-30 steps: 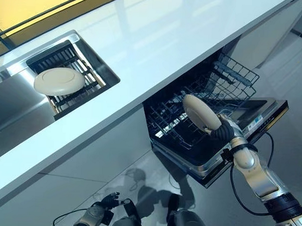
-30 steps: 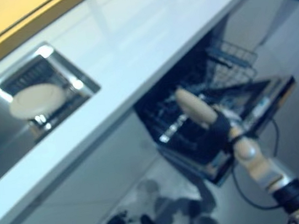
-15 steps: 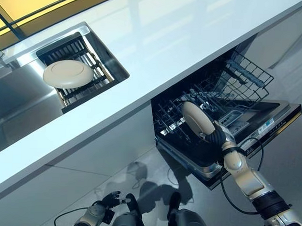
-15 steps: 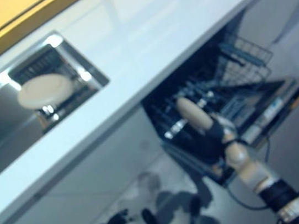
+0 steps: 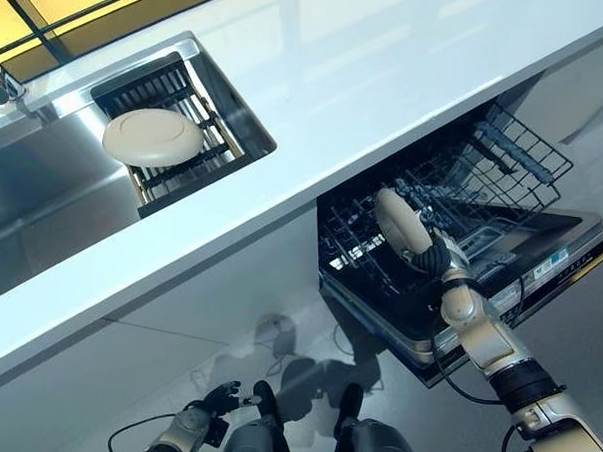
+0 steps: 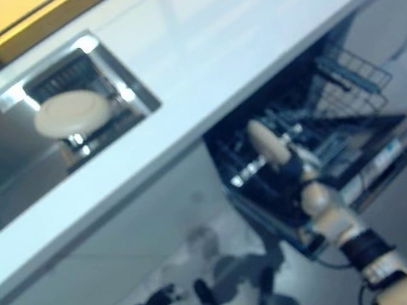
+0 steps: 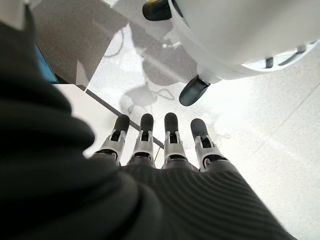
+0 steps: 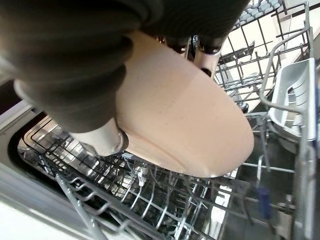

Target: Take plates into dishwasher

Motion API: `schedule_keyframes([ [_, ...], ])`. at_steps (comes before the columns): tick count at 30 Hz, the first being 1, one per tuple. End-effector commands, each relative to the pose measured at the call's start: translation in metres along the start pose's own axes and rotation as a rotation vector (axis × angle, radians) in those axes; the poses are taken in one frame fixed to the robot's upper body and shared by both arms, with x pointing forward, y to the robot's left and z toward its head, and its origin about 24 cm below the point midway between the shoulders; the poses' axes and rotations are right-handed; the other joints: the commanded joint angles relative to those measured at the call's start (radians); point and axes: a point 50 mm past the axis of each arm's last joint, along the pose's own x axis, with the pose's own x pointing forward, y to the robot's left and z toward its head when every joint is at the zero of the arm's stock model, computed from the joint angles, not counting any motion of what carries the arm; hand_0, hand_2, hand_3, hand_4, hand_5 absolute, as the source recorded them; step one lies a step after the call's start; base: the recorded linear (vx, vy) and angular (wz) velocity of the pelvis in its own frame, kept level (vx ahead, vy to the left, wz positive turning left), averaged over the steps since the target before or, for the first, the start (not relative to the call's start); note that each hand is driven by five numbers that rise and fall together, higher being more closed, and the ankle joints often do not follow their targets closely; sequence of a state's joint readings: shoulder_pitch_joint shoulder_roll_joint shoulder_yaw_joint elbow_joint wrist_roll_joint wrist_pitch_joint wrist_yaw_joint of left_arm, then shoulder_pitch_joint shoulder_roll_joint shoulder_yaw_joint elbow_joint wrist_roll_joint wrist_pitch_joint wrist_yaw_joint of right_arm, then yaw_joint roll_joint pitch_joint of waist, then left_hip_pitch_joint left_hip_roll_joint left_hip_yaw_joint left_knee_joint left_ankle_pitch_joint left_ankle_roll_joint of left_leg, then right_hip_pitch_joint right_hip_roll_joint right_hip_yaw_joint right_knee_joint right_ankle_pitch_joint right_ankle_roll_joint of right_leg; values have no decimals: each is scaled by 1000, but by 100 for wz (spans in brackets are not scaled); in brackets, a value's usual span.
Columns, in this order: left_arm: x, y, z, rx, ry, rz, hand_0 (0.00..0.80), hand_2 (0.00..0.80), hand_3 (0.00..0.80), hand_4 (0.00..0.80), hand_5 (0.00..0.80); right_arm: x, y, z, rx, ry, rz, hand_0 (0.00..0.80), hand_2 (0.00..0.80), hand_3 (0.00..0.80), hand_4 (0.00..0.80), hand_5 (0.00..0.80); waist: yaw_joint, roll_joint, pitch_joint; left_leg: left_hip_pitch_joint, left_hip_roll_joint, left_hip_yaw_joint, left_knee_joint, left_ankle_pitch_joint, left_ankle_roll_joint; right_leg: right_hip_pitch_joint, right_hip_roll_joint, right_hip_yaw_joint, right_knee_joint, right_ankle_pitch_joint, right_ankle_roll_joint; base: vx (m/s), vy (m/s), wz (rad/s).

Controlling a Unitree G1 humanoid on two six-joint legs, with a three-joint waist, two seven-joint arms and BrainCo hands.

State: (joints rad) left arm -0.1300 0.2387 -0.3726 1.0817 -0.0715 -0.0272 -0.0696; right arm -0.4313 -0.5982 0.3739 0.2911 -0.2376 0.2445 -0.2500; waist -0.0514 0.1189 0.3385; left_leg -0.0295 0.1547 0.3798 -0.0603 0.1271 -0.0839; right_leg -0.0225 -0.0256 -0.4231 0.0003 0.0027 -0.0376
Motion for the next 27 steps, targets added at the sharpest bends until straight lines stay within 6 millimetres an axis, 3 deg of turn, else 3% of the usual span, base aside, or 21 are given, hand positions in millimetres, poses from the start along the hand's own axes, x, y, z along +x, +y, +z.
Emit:
schedule_keyframes([
  [1,-1,13,11,64,-41,15,0,0,0,0,0,12,2,34,5,-96,-4,800,800,800,800,800,11,-82,22,-78,-65,-17,36,-98,8,43,-41,23,43,-155,23,0,0,0],
  [27,1,22,34,96,-98,20,0,0,0,0,0,38,1,28,-122,26,40,800,800,800,800,800,72,-68,76,-113,-86,-68,13,-80,13,14,-47,-9,53,-152,29,8,4,4],
])
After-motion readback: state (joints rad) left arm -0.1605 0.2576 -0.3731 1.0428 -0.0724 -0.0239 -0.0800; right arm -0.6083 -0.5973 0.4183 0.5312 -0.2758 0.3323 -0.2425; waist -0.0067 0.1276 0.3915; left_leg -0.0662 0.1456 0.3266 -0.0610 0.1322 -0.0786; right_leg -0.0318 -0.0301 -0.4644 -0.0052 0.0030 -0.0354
